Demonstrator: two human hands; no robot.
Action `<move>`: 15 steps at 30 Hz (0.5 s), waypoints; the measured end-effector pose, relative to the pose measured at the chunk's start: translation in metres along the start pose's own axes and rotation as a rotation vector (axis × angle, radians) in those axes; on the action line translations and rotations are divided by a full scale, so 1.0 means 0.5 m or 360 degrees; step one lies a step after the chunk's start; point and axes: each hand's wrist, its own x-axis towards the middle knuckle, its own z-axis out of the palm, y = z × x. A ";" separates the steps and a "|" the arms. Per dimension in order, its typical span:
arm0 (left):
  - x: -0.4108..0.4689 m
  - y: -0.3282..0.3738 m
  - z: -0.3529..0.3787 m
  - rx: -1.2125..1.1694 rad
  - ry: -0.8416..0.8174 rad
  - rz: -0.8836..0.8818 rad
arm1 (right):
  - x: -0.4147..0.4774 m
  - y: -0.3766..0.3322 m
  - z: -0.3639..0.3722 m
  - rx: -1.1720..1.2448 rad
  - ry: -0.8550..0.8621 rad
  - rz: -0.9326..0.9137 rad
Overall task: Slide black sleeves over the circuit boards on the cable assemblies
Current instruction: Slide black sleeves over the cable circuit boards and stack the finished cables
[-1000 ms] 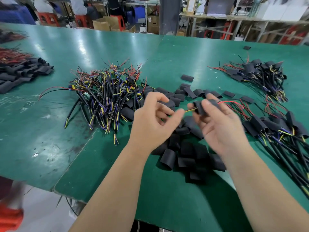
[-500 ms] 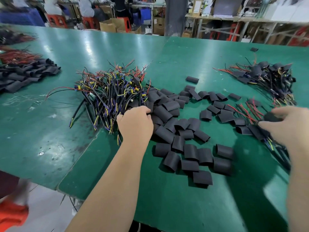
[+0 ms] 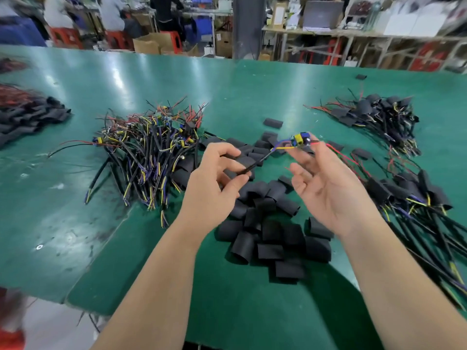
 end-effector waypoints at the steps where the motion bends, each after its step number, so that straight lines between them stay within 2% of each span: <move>1: -0.002 -0.004 0.000 0.0118 -0.0048 0.0046 | 0.002 -0.003 -0.003 0.0019 0.0034 -0.0065; 3: -0.003 -0.011 -0.001 0.0580 -0.0126 0.0193 | -0.001 -0.006 -0.007 -0.0063 0.0085 -0.0121; 5: -0.007 -0.001 0.003 0.0947 -0.0086 0.0304 | -0.008 0.001 -0.005 -0.0203 0.0089 -0.0100; 7: -0.008 0.011 0.013 0.0896 -0.0087 0.0391 | -0.013 0.016 0.008 -0.0334 0.0050 -0.0092; 11: -0.008 0.022 0.029 0.0795 0.0009 0.0589 | -0.020 0.040 0.028 -0.0349 -0.0023 -0.0051; 15: -0.011 0.015 0.023 0.0600 -0.0023 0.0410 | -0.018 0.040 0.016 -0.0518 -0.0009 -0.0141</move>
